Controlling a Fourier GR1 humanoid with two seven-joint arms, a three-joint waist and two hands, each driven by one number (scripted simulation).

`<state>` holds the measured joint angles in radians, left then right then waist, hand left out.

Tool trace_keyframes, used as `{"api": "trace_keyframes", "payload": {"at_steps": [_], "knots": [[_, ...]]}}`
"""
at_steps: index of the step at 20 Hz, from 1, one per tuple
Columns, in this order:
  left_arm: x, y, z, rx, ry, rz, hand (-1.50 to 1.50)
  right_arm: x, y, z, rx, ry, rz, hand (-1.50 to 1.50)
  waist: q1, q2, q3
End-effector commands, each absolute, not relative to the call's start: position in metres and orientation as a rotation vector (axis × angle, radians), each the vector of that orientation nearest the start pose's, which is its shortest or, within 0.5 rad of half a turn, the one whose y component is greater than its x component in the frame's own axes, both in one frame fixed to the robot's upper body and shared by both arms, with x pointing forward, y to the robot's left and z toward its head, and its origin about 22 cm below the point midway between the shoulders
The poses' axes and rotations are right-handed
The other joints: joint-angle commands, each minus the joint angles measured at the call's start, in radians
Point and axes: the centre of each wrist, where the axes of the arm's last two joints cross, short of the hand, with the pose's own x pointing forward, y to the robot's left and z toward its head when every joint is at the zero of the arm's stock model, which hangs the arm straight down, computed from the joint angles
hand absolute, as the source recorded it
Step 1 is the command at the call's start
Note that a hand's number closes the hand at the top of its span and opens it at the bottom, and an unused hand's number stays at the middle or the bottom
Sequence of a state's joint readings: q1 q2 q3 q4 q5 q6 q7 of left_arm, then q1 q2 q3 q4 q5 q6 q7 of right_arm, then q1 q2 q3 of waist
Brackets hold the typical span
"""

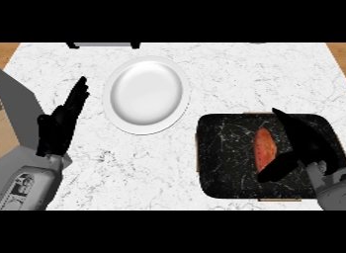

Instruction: Pick the sweet potato from the tray and place it in the plate

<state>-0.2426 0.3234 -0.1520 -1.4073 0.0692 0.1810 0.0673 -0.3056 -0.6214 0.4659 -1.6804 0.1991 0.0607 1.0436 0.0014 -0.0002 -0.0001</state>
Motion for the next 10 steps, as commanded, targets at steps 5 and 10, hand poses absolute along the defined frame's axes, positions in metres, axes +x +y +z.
{"api": "trace_keyframes", "payload": {"at_steps": [5, 10], "knots": [[0.289, 0.258, 0.042, 0.205, -1.553, -0.225, 0.0, 0.27, -0.23, 0.062, -0.693, -0.642, 0.797, -1.5, -0.001, -0.001, 0.0], [0.299, 0.248, 0.047, 0.227, -1.573, -0.218, 0.0, 0.285, -0.24, 0.042, -0.681, -0.627, 0.789, -1.5, 0.0, 0.0, 0.0]]}}
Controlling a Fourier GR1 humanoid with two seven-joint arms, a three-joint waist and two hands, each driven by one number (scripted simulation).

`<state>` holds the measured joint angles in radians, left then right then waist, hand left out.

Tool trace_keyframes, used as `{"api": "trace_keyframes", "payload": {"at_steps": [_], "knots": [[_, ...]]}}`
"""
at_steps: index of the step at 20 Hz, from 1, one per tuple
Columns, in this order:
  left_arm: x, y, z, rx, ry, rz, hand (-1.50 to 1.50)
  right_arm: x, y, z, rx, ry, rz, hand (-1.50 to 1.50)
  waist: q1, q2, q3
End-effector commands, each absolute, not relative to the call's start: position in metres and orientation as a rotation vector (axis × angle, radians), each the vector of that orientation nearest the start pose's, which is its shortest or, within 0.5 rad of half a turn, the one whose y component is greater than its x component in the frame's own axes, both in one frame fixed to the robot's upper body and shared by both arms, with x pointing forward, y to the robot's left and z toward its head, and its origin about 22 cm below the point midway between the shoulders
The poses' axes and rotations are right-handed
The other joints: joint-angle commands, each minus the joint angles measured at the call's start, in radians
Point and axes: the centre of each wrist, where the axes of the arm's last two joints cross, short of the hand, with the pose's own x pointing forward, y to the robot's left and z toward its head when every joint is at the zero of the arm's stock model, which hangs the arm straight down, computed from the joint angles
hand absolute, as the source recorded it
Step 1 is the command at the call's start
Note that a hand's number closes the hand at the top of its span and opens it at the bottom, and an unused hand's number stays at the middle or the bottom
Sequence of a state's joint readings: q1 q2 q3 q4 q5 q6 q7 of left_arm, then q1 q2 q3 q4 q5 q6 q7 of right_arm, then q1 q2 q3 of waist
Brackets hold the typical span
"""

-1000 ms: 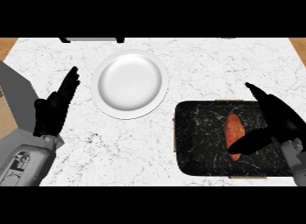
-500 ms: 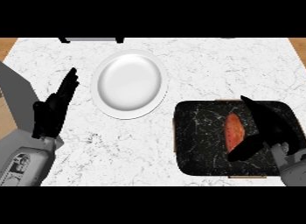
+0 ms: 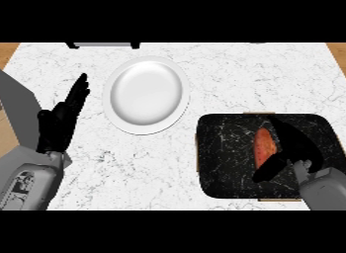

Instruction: Pick the sweet potato from the tray and place it in the plate

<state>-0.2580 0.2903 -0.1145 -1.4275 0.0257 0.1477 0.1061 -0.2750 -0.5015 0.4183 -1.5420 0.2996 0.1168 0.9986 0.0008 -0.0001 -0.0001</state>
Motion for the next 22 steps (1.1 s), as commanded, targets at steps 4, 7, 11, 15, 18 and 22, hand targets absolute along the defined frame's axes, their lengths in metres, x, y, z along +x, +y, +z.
{"api": "trace_keyframes", "payload": {"at_steps": [4, 7, 11, 15, 18, 22], "knots": [[0.294, 0.272, 0.049, 0.226, -1.557, -0.226, 0.0, 0.27, -0.241, 0.048, -0.761, -0.72, 0.806, 1.5, -0.001, -0.001, 0.0], [0.311, 0.262, 0.047, 0.209, -1.565, -0.205, 0.0, 0.291, -0.239, 0.047, -0.777, -0.747, 0.799, 1.5, -0.001, 0.0, 0.0], [0.294, 0.256, 0.036, 0.218, -1.542, -0.224, 0.0, 0.268, -0.236, 0.056, -0.817, -0.741, 0.804, 1.5, -0.003, -0.001, 0.0], [0.304, 0.265, 0.056, 0.201, -1.576, -0.204, 0.0, 0.287, -0.216, 0.032, -0.882, -0.81, 0.897, 1.5, 0.003, 0.0, 0.0], [0.312, 0.24, 0.033, 0.223, -1.579, -0.233, 0.0, 0.283, -0.196, 0.029, -0.944, -0.847, 0.969, 1.5, -0.003, 0.001, 0.0], [0.3, 0.261, 0.023, 0.214, -1.556, -0.213, 0.0, 0.282, -0.209, 0.035, -1.037, -0.986, 0.901, 1.5, -0.002, 0.001, 0.0]]}}
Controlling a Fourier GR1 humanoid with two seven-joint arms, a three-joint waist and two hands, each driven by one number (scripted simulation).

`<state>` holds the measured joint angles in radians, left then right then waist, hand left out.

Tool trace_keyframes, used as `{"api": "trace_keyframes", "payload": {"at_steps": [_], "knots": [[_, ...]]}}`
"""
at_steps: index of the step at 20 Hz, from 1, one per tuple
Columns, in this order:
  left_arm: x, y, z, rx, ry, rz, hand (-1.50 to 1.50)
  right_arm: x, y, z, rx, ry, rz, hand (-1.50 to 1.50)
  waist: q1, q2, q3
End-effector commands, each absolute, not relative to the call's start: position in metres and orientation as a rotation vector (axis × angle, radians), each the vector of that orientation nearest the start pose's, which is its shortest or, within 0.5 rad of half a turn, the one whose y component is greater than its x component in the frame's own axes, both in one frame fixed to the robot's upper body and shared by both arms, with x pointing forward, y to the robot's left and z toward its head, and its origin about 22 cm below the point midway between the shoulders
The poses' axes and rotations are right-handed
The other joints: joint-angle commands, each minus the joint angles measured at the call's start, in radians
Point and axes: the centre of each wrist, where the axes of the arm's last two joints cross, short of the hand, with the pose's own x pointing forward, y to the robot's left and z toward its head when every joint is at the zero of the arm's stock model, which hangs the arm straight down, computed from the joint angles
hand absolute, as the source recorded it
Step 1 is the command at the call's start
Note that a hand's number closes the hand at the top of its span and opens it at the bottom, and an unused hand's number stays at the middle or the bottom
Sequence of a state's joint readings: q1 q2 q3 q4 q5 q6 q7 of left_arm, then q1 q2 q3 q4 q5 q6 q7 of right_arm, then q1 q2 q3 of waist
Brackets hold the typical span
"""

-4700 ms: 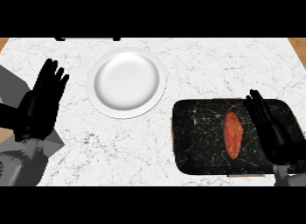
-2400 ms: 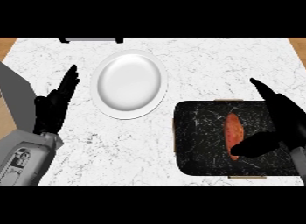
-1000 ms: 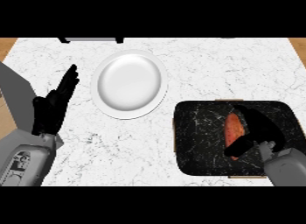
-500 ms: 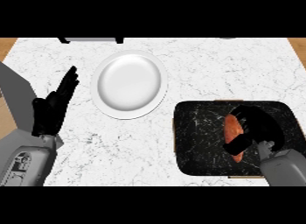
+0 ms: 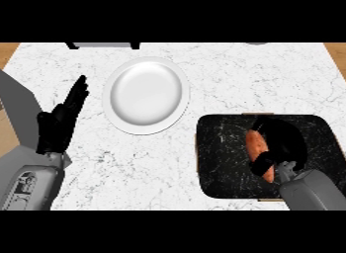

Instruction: Pick the sweet potato from the tray and place it in the plate

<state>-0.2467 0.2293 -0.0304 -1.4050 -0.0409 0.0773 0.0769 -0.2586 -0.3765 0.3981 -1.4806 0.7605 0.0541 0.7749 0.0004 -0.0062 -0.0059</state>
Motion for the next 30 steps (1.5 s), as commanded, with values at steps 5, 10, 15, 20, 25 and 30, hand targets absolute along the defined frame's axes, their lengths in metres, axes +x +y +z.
{"api": "trace_keyframes", "payload": {"at_steps": [5, 10, 15, 20, 25, 30], "knots": [[0.304, 0.239, 0.045, 0.217, -1.553, -0.217, 0.0, 0.289, -0.184, 0.086, -1.171, -1.341, 0.768, 1.5, 0.002, 0.003, 0.007], [0.299, 0.254, 0.049, 0.203, -1.56, -0.235, 0.0, 0.282, -0.158, 0.122, -1.13, -1.563, 0.746, 1.5, 0.006, 0.002, 0.006], [0.309, 0.251, 0.051, 0.231, -1.551, -0.231, 0.0, 0.272, -0.119, 0.156, -1.016, -1.713, 0.781, 1.5, 0.001, 0.004, 0.006], [0.305, 0.259, 0.045, 0.225, -1.563, -0.236, 0.0, 0.31, -0.059, 0.15, -0.872, -1.686, 0.782, 1.5, 0.016, 0.009, 0.005], [0.298, 0.246, 0.045, 0.197, -1.583, -0.265, 0.0, 0.357, -0.038, 0.148, -0.822, -1.658, 0.763, 1.5, 0.034, 0.012, 0.006], [0.323, 0.26, 0.057, 0.184, -1.595, -0.233, 0.0, 0.366, -0.019, 0.112, -0.793, -1.661, 0.794, 1.5, 0.039, 0.016, 0.005]]}}
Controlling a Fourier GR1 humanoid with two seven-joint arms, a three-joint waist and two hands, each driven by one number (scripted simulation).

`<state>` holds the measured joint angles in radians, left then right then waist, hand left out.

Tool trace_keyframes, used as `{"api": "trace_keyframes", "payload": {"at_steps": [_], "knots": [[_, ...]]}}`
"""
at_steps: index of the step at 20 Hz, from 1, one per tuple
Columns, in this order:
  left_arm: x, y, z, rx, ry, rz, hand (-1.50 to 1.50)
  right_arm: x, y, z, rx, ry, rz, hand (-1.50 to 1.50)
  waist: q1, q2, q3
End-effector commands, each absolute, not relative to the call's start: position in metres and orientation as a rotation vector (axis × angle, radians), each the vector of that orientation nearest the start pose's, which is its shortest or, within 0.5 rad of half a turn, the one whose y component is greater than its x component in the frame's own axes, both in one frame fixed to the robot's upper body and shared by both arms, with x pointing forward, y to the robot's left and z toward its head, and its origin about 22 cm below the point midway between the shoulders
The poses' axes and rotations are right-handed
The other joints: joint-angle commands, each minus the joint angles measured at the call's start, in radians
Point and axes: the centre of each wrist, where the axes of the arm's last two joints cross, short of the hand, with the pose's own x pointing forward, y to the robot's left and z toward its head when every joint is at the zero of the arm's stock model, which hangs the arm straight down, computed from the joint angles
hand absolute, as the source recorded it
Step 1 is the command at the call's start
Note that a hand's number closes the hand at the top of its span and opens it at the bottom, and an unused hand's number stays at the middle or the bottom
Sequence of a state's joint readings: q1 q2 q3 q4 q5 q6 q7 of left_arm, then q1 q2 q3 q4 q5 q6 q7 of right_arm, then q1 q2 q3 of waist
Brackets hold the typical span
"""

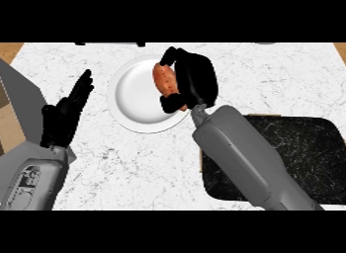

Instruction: Pick the sweet potato from the tray and place it in the plate

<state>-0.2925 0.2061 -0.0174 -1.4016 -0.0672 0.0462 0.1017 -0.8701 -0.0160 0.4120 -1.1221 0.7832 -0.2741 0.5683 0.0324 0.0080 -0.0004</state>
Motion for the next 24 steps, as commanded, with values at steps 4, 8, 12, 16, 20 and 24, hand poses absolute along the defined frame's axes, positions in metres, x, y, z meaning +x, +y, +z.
{"api": "trace_keyframes", "payload": {"at_steps": [4, 8, 12, 16, 20, 24], "knots": [[0.317, 0.237, 0.044, 0.19, -1.596, -0.256, 0.0, 0.391, -0.017, 0.104, -0.904, -1.513, 0.927, 1.5, 0.023, 0.006, 0.0], [0.318, 0.217, 0.038, 0.157, -1.582, -0.299, 0.0, 0.399, -0.012, 0.101, -0.957, -1.434, 0.969, 1.5, 0.052, 0.014, -0.001], [0.322, 0.219, 0.047, 0.144, -1.619, -0.302, 0.0, 0.399, -0.029, 0.072, -0.821, -1.344, 0.82, -1.5, 0.075, 0.022, 0.0], [0.32, 0.216, 0.049, 0.127, -1.608, -0.319, 0.0, 0.397, -0.03, 0.065, -0.779, -1.361, 0.75, -1.5, 0.105, 0.025, 0.0], [0.327, 0.209, 0.055, 0.115, -1.614, -0.329, 0.0, 0.397, -0.032, 0.063, -0.694, -1.419, 0.667, -1.5, 0.109, 0.029, 0.002], [0.328, 0.228, 0.06, 0.142, -1.613, -0.301, 0.0, 0.4, -0.035, 0.076, -0.572, -1.562, 0.484, -1.5, 0.078, 0.021, 0.003]]}}
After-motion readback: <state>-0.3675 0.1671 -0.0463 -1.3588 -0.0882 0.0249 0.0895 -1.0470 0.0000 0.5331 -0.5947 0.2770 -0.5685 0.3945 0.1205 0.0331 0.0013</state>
